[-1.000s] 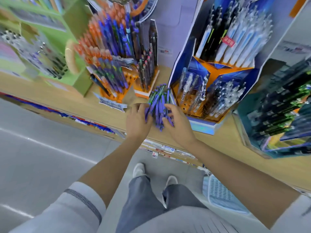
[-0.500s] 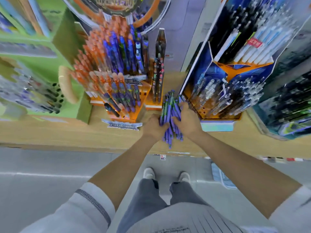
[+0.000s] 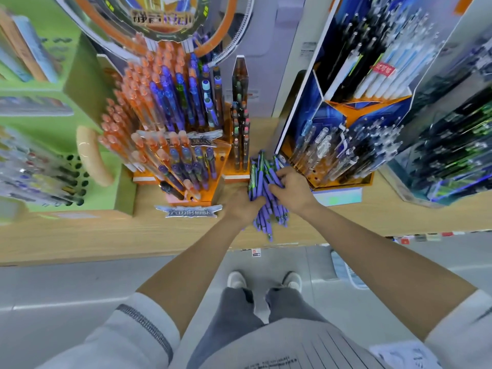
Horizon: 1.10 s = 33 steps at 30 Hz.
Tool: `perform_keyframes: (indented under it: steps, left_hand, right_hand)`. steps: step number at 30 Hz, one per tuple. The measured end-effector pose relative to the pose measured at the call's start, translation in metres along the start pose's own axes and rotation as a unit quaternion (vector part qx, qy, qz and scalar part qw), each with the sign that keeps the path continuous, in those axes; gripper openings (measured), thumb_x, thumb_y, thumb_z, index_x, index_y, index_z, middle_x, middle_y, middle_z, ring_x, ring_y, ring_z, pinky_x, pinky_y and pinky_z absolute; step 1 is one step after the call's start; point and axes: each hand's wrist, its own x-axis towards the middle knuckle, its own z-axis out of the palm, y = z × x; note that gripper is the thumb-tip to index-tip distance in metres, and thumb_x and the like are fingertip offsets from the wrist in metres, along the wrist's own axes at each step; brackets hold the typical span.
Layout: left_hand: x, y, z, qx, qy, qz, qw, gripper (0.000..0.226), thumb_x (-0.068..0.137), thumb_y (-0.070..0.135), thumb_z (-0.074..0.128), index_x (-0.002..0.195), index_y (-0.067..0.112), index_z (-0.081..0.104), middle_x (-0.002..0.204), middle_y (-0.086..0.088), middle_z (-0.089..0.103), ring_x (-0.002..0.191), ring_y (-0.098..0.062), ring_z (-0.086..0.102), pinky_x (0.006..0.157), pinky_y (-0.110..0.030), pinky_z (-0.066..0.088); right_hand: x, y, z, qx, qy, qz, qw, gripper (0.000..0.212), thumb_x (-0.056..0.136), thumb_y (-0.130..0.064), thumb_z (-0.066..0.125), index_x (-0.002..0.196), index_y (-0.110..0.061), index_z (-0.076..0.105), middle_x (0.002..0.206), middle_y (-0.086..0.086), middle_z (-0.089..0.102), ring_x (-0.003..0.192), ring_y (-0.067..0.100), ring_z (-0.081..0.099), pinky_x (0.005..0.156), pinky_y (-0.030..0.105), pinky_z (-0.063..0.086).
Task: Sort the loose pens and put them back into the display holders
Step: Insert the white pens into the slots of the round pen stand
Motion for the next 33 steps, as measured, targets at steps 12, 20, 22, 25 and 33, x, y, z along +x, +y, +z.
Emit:
perform_keyframes:
  steps: [12,20,22,25,33]
  left_hand:
    - [-0.012,0.003,0.0,-0.125,-0.002,0.017,0.992,0.02,0.098,0.018,0.052,0.078,0.02,0.052,0.06,0.003,0.05,0.054,-0.01,0.047,0.053,-0.024,0.038]
    - [-0.035,0.001,0.007,-0.132,0.024,0.051,0.99,0.006,0.1,0.014,0.046,0.101,0.009,0.05,0.071,-0.001,0.059,0.054,-0.013,0.053,0.05,-0.022,0.042]
    - [-0.049,0.004,0.011,-0.151,0.028,0.065,0.986,0.006,0.099,0.007,0.044,0.1,0.009,0.05,0.072,-0.002,0.06,0.051,-0.01,0.055,0.051,-0.026,0.044]
    - [-0.071,0.01,0.025,-0.167,0.04,0.073,0.982,0.016,0.095,-0.003,0.044,0.105,0.01,0.048,0.068,-0.006,0.055,0.042,-0.007,0.049,0.042,-0.022,0.041]
    - [-0.114,0.034,0.117,-0.164,0.056,0.089,0.981,0.023,0.098,0.023,0.053,0.081,0.011,0.045,0.063,-0.01,0.042,0.044,-0.014,0.037,0.041,-0.023,0.031]
  right_hand:
    - [-0.027,0.006,-0.007,0.164,0.028,0.011,0.986,0.043,0.1,-0.021,0.051,0.139,-0.004,0.045,0.094,0.012,0.066,0.069,0.022,0.062,0.066,0.034,0.056]
    - [-0.062,0.026,-0.021,0.405,-0.083,0.075,0.908,0.006,0.099,-0.014,0.053,0.104,-0.014,0.056,0.087,0.008,0.069,0.069,0.014,0.063,0.069,0.027,0.051]
    - [-0.07,0.034,-0.023,0.414,-0.098,0.067,0.903,0.007,0.098,-0.015,0.053,0.104,-0.013,0.058,0.088,0.008,0.072,0.068,0.013,0.066,0.072,0.03,0.052]
    - [-0.086,0.044,-0.028,0.425,-0.119,0.041,0.896,0.012,0.099,-0.011,0.051,0.106,-0.005,0.058,0.086,0.009,0.072,0.067,0.013,0.068,0.063,0.024,0.054]
    - [-0.155,0.125,-0.071,0.432,-0.095,-0.029,0.897,0.013,0.098,-0.009,0.051,0.103,-0.014,0.062,0.08,-0.003,0.075,0.07,0.008,0.069,0.061,0.021,0.054]
